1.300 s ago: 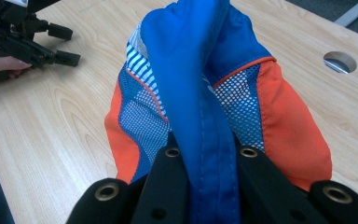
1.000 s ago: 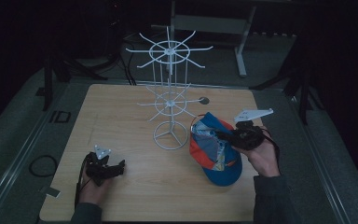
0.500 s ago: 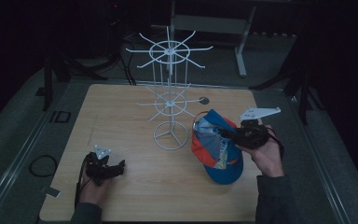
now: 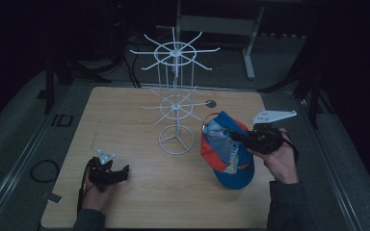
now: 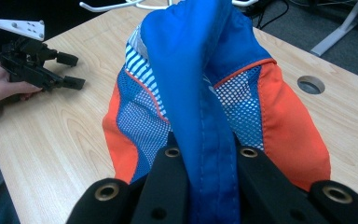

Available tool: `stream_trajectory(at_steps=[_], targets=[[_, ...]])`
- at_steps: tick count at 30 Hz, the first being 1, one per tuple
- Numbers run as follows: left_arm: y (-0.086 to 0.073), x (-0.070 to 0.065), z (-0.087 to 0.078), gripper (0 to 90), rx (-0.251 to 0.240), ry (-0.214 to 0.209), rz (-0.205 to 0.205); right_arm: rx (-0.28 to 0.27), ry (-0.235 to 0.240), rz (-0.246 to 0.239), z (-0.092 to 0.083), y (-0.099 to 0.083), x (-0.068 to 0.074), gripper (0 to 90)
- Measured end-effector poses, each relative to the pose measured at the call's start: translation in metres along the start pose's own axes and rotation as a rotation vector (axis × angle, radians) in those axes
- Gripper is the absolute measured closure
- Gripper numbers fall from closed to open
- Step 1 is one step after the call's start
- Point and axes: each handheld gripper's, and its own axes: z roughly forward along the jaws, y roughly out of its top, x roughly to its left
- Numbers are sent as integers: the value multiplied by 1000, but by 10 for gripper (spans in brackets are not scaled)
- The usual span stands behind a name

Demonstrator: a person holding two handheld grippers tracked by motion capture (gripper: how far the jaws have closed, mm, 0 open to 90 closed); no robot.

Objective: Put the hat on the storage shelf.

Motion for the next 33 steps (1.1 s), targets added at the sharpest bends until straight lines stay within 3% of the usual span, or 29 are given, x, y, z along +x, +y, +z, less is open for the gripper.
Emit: stream_trajectory(at_steps=[18, 33], targets=[[0, 0, 0, 146, -1, 0, -2, -34, -8, -13, -20, 9, 1, 884], [0, 0, 0, 146, 0, 0, -2, -56, 11, -39, -26, 22, 7, 884]])
